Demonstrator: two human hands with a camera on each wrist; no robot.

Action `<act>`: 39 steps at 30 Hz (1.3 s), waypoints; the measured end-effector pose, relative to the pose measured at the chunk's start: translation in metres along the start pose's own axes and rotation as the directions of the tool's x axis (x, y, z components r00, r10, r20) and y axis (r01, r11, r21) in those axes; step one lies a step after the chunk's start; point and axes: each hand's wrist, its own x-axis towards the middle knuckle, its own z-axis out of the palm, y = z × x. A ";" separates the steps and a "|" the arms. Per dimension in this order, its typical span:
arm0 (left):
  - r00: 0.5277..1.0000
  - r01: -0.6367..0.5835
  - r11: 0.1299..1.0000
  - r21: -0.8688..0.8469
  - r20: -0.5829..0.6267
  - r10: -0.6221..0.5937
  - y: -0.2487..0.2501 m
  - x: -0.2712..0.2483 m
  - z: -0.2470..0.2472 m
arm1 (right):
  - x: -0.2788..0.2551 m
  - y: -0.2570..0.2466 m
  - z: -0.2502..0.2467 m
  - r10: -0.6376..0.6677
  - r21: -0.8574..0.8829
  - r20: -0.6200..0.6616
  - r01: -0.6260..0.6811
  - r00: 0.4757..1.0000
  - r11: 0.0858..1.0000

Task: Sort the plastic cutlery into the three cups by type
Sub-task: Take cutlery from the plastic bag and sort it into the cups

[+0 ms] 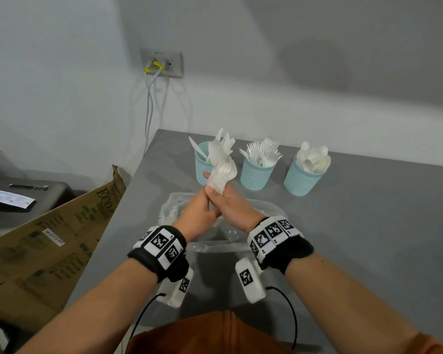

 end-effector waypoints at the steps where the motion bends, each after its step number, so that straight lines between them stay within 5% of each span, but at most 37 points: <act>1: 1.000 -0.029 0.998 -0.055 0.007 0.029 0.001 -0.001 0.004 | 0.003 0.006 0.002 0.015 -0.005 -0.022 -0.015 1.000 1.000; 5: 0.992 -0.122 0.983 -0.133 0.013 0.125 -0.004 0.001 0.012 | -0.003 -0.010 -0.007 -0.047 0.084 -0.079 0.054 0.996 0.995; 9: 0.998 -0.058 0.998 -0.029 0.038 0.059 -0.025 0.007 0.009 | -0.011 -0.033 -0.031 -0.167 0.405 -0.157 0.218 0.973 0.888; 12: 0.997 0.043 0.999 0.022 0.070 -0.045 -0.033 0.009 0.008 | -0.016 -0.041 -0.037 -0.239 0.299 -0.108 0.260 0.965 0.918; 16: 0.994 0.065 0.996 0.058 0.082 -0.070 -0.038 0.016 0.003 | -0.014 -0.022 -0.029 -0.168 0.160 -0.035 0.172 0.985 0.972; 25: 0.977 0.038 0.999 0.031 0.209 -0.044 -0.039 0.022 0.006 | -0.006 -0.011 -0.037 -0.056 0.188 0.078 0.041 0.995 0.981; 31: 0.995 0.004 0.996 -0.084 0.097 0.004 -0.031 0.034 0.002 | 0.008 -0.017 -0.051 -0.072 0.344 -0.161 0.124 0.984 0.931; 36: 1.000 0.008 0.998 -0.062 0.002 -0.008 -0.024 0.040 -0.001 | 0.013 -0.020 -0.051 -0.176 0.130 -0.469 0.265 0.866 0.956; 39: 1.000 -0.015 1.000 -0.022 -0.027 0.014 -0.016 0.040 0.000 | 0.013 -0.023 -0.048 -0.128 0.224 -0.426 0.241 0.896 0.944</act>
